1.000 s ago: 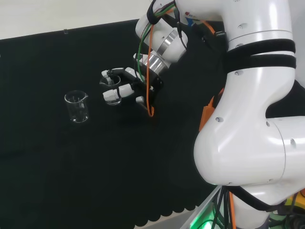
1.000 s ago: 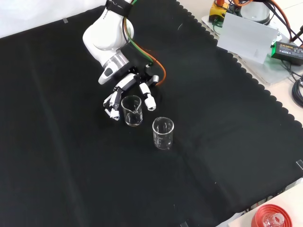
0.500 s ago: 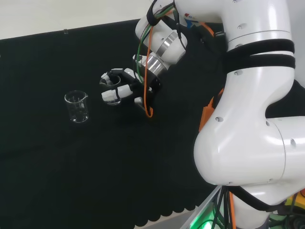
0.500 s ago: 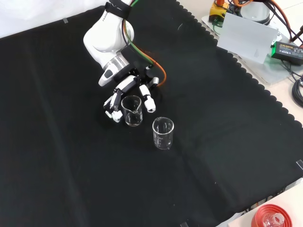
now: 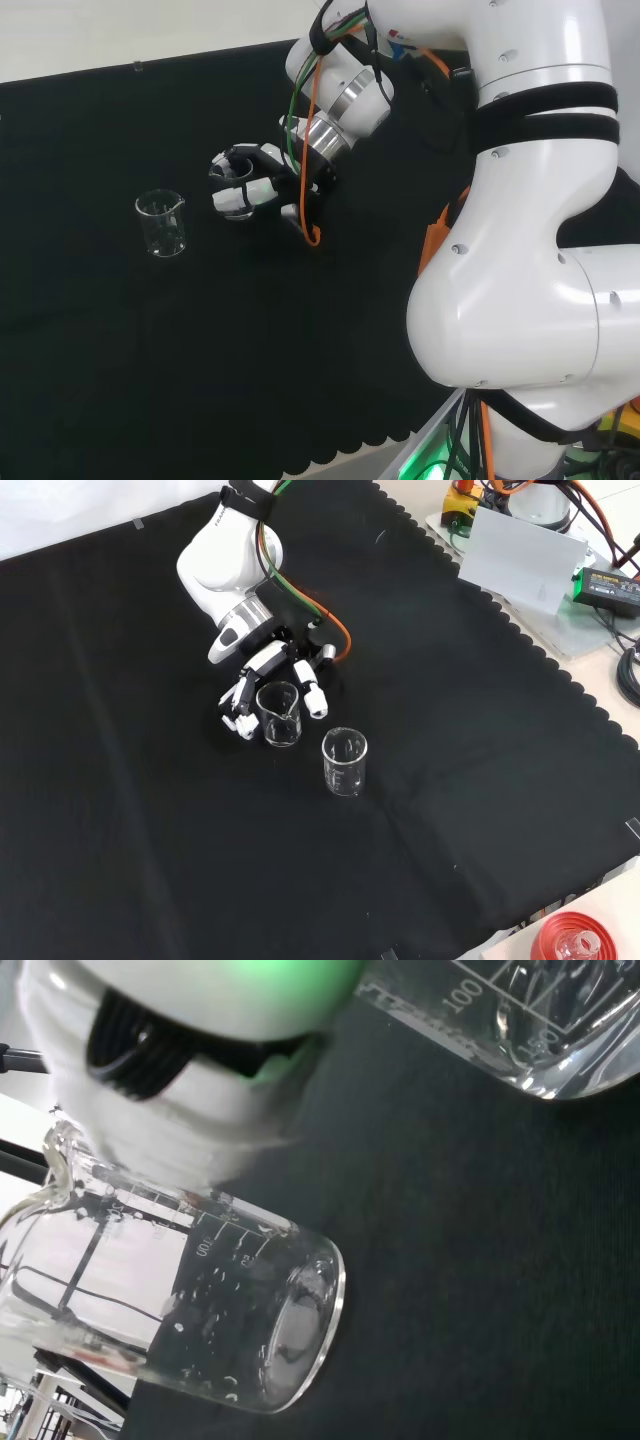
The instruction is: Pick up the beaker on the right.
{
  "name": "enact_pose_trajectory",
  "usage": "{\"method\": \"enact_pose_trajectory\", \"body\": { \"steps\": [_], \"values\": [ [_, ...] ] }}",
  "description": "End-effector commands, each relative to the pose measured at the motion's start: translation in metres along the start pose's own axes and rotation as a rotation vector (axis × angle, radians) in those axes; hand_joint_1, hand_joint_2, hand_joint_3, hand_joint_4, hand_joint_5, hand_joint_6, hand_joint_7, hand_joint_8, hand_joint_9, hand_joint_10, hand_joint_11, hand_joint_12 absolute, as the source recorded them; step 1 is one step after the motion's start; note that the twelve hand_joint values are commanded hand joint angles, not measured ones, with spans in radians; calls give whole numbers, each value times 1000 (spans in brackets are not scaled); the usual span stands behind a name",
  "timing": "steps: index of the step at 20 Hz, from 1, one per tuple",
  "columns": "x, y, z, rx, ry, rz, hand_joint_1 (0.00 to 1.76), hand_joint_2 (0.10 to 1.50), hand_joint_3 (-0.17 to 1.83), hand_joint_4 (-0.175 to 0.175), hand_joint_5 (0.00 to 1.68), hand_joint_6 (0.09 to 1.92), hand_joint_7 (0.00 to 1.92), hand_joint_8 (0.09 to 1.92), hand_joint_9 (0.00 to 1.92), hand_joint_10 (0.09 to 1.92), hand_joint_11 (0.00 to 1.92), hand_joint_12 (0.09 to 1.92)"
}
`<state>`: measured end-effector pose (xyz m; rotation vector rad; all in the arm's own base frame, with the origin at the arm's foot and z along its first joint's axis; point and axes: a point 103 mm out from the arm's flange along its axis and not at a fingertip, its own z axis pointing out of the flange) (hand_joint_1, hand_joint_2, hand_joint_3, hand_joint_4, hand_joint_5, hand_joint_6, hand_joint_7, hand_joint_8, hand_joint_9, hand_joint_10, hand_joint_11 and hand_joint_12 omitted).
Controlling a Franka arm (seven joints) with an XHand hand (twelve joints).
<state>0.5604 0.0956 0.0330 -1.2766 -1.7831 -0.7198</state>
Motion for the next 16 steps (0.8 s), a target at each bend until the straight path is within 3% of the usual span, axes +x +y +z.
{"method": "enact_pose_trajectory", "body": {
  "steps": [1, 3, 5, 7, 16],
  "values": [
    [-4, -2, 4, -15, 24, 3, 988, 575, 798, -17, 632, 836, 606, 612, 637, 611, 106, 1353],
    [-4, -2, 5, -25, 20, 11, 966, 661, 738, 1, 770, 799, 678, 593, 683, 599, 144, 1347],
    [-3, -1, 4, -36, 3, 15, 998, 880, 414, 116, 918, 934, 768, 572, 733, 590, 190, 1344],
    [-1, -1, 2, -42, -15, 17, 1020, 991, 208, 161, 992, 952, 839, 541, 777, 572, 231, 1334],
    [19, 4, -18, -55, -85, -17, 1052, 1041, 41, 175, 1094, 829, 1050, 439, 917, 501, 380, 1291]
  ]
}}
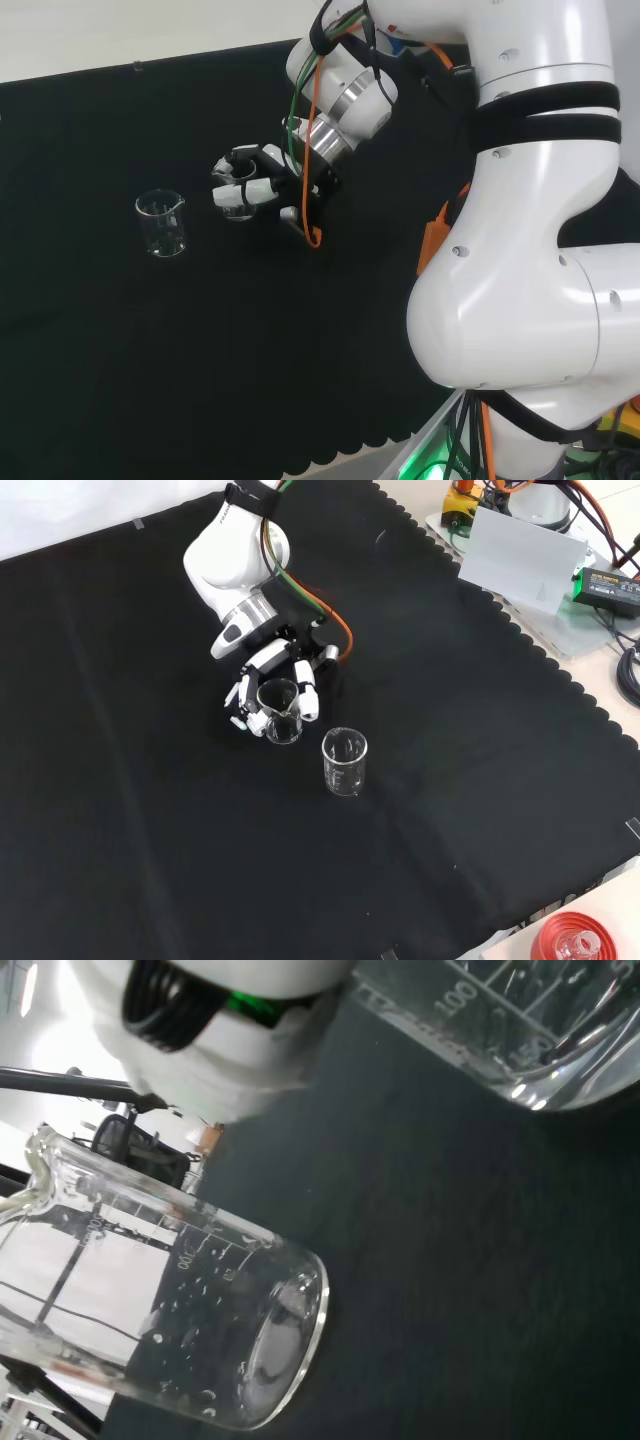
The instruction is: Pick up the beaker on the right.
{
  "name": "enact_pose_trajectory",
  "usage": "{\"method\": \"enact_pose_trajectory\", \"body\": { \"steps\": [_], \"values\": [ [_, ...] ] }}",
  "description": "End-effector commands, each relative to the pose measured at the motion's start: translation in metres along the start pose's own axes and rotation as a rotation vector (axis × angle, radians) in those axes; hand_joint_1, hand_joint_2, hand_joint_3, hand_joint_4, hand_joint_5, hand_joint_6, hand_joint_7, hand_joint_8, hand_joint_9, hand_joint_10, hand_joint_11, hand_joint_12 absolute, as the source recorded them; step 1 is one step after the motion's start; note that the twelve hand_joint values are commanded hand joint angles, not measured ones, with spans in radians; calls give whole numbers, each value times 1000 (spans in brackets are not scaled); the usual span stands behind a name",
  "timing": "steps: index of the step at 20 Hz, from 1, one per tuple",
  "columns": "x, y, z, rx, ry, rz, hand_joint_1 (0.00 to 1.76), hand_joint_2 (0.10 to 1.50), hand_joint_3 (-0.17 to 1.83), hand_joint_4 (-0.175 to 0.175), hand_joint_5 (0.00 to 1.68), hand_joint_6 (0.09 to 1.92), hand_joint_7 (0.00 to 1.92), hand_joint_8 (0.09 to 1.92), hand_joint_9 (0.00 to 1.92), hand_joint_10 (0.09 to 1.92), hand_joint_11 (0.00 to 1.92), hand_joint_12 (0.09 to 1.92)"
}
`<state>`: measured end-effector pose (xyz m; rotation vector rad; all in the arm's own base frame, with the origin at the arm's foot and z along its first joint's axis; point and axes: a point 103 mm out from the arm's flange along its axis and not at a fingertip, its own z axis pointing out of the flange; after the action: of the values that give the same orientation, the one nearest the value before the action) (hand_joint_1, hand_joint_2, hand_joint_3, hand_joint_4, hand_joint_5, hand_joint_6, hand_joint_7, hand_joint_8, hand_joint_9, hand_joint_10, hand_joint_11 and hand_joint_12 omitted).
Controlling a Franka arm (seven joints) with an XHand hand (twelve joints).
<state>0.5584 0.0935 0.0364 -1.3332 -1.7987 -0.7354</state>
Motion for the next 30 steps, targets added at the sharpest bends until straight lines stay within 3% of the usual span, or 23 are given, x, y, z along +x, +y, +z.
{"method": "enact_pose_trajectory", "body": {
  "steps": [1, 18, 30],
  "values": [
    [19, 7, -18, -14, -51, -33, 1055, 1039, 36, 175, 1104, 813, 1083, 414, 933, 487, 401, 1282],
    [54, 7, -28, 81, -232, -55, 1069, 1029, 17, 175, 1149, 740, 1248, 286, 1038, 419, 538, 1232],
    [70, -8, -42, 79, -289, -33, 1074, 1026, 15, 175, 1160, 722, 1274, 242, 1082, 377, 645, 1180]
  ]
}}
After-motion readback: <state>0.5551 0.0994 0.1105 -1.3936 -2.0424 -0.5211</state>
